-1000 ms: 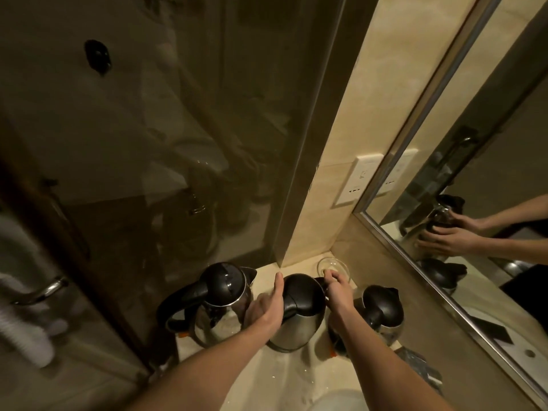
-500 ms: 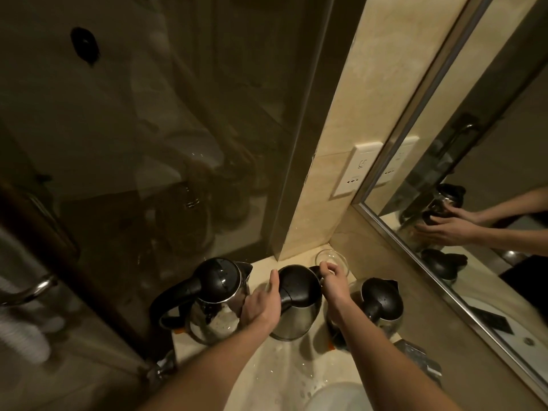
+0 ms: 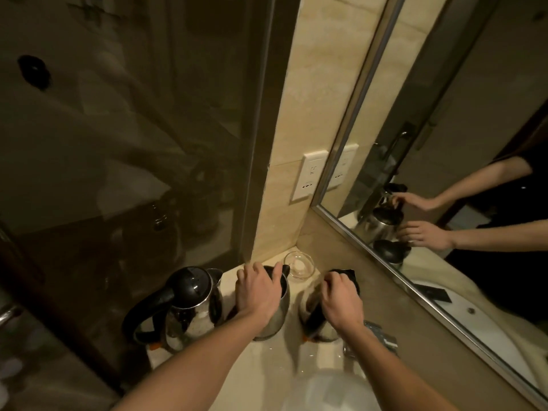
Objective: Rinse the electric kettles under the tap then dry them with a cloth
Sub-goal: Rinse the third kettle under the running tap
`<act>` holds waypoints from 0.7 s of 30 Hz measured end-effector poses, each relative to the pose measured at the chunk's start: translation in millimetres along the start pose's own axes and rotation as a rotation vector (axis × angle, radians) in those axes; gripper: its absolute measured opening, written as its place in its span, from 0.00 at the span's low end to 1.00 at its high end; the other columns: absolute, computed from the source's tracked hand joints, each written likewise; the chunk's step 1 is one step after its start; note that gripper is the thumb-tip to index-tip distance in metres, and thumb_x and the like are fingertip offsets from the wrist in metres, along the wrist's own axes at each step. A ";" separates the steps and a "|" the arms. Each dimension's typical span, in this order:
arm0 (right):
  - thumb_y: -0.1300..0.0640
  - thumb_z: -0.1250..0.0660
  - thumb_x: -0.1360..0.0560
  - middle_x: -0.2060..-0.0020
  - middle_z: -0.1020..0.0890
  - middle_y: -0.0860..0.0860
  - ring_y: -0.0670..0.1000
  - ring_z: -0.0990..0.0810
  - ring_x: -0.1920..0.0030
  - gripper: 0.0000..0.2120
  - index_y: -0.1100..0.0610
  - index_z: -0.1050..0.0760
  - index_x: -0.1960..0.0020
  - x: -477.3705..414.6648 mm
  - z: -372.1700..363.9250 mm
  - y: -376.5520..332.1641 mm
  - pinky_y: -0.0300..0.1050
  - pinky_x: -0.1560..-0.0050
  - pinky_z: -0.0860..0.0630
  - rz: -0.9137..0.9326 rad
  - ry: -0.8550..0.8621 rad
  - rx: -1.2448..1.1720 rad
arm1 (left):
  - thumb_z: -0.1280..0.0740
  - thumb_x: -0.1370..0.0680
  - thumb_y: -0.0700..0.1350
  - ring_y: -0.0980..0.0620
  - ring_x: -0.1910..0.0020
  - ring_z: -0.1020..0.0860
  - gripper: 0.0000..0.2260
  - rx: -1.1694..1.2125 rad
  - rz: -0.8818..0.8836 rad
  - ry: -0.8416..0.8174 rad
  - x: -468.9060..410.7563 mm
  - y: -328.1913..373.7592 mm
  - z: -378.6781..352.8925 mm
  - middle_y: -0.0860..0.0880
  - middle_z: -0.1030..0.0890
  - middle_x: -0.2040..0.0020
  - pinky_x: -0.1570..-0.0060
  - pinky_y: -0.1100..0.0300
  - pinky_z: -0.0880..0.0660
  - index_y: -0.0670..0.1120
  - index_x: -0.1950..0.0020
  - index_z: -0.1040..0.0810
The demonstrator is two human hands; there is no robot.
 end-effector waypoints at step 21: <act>0.50 0.45 0.17 0.42 0.26 0.53 0.54 0.24 0.46 0.13 0.55 0.29 0.38 -53.1 7.2 130.0 0.50 0.45 0.27 -0.231 -0.073 -0.046 | 0.54 0.18 0.66 0.47 0.50 0.20 0.32 0.066 -0.021 -0.321 4.0 67.7 -105.3 0.45 0.18 0.51 0.43 0.50 0.24 0.46 0.48 0.19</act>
Point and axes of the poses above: each hand's wrist, its own x-axis away from the middle knuckle, its own z-axis out of the back of the hand, y = z × x, the point moved 1 cm from there along -x, towards the middle knuckle
